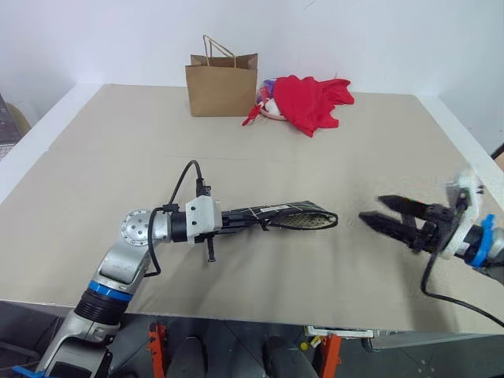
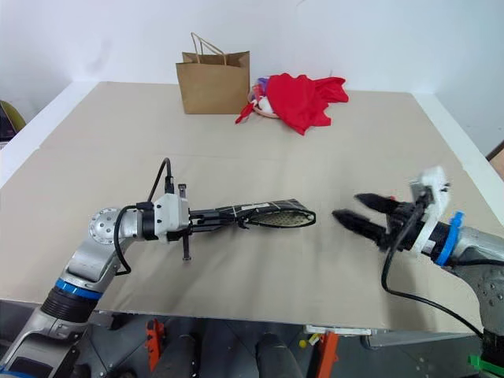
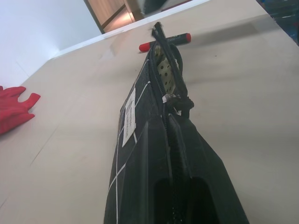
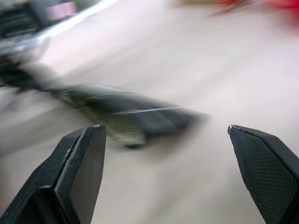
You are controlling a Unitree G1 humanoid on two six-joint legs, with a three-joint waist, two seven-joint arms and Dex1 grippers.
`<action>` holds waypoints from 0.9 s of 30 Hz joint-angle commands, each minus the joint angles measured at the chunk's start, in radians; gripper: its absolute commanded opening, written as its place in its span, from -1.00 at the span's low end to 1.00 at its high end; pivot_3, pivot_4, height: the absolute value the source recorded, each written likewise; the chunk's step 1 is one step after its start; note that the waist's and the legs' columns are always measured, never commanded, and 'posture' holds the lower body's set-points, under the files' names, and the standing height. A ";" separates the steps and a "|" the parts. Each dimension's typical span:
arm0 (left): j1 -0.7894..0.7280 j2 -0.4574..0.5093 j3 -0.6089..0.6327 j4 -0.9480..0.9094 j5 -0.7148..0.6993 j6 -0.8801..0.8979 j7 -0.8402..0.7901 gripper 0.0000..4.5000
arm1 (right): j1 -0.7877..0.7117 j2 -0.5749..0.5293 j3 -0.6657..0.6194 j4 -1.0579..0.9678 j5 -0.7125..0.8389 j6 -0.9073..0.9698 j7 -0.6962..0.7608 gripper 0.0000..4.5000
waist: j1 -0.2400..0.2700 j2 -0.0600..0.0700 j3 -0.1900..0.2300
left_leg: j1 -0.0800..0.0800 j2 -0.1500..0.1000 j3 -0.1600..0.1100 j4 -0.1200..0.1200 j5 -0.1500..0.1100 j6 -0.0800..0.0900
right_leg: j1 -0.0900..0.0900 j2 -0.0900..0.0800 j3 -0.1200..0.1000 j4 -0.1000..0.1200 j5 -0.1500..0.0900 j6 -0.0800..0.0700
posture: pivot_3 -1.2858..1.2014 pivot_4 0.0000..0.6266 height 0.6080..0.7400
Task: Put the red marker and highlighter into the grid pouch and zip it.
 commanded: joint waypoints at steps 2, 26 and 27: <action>-0.012 0.004 0.008 0.001 -0.007 -0.014 -0.008 -1.00 | 0.034 0.116 -0.049 -0.076 -0.213 -0.111 -0.358 0.99 | -0.002 0.001 0.000 | 0.000 0.000 0.001 0.000 0.000 0.000 | 0.000 0.000 0.001 0.000 0.000 0.000 | 0.03 -0.52 1.00; -0.021 -0.003 -0.002 -0.006 0.002 -0.028 -0.026 -1.00 | 0.099 0.423 0.072 0.026 -0.412 -0.165 -0.706 -0.03 | -0.004 0.000 -0.002 | 0.001 0.000 0.000 -0.002 0.000 0.000 | 0.000 -0.001 0.000 0.000 -0.001 -0.002 | 0.03 -0.52 1.00; -0.022 -0.003 -0.002 -0.006 0.002 -0.028 -0.026 -1.00 | 0.100 0.421 0.073 0.027 -0.415 -0.168 -0.705 -0.33 | -0.004 0.000 -0.002 | 0.001 0.000 0.000 -0.002 0.000 0.000 | 0.000 -0.001 0.000 0.000 -0.001 -0.003 | 0.03 -0.52 1.00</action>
